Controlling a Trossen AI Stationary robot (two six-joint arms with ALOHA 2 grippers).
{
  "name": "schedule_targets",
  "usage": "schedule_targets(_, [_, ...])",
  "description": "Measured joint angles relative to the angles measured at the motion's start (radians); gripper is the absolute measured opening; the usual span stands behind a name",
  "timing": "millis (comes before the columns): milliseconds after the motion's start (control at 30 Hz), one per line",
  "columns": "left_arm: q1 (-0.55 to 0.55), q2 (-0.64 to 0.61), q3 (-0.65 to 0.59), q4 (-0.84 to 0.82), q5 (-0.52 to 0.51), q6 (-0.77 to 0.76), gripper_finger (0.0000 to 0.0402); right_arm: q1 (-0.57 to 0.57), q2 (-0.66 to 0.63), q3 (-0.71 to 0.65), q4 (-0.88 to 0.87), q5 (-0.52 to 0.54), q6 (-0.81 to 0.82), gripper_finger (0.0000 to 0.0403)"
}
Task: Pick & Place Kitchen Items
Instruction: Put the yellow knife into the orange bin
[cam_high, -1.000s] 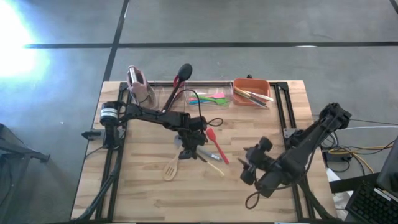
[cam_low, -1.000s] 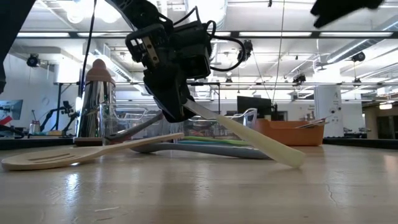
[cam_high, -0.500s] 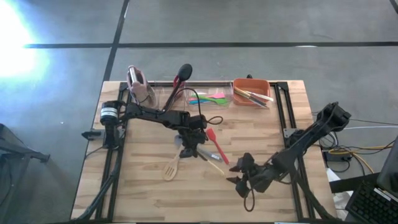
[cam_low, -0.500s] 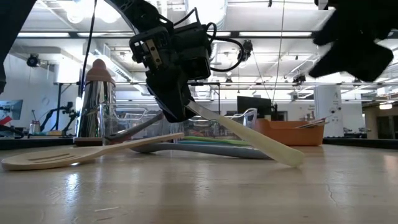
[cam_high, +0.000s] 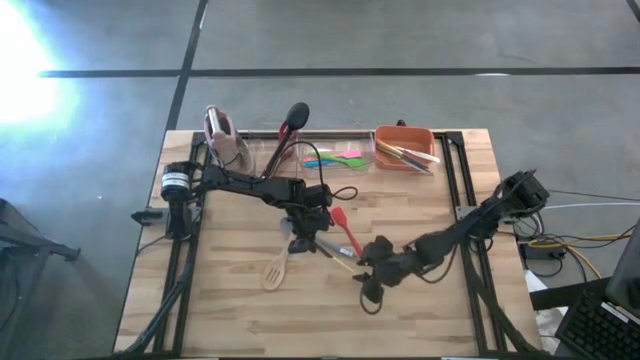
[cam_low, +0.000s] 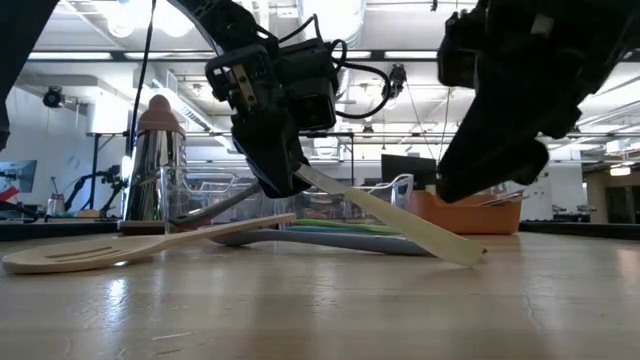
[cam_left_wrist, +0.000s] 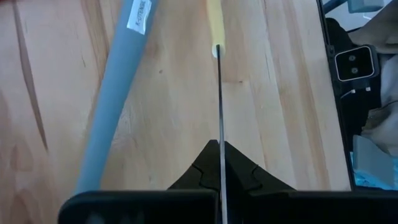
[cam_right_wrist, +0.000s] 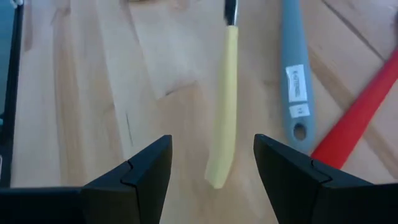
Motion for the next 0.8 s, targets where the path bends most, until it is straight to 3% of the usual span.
schedule_targets(267, [0.000, 0.000, 0.000, -0.004, 0.025, 0.001, 0.0000, -0.090, 0.013, 0.000, 0.024, -0.146, -0.065, 0.0219])
schedule_targets(800, [0.000, 0.000, 0.000, -0.017, 0.026, 0.016, 0.0000, -0.157, 0.013, -0.002, 0.062, -0.207, -0.140, 0.0219])
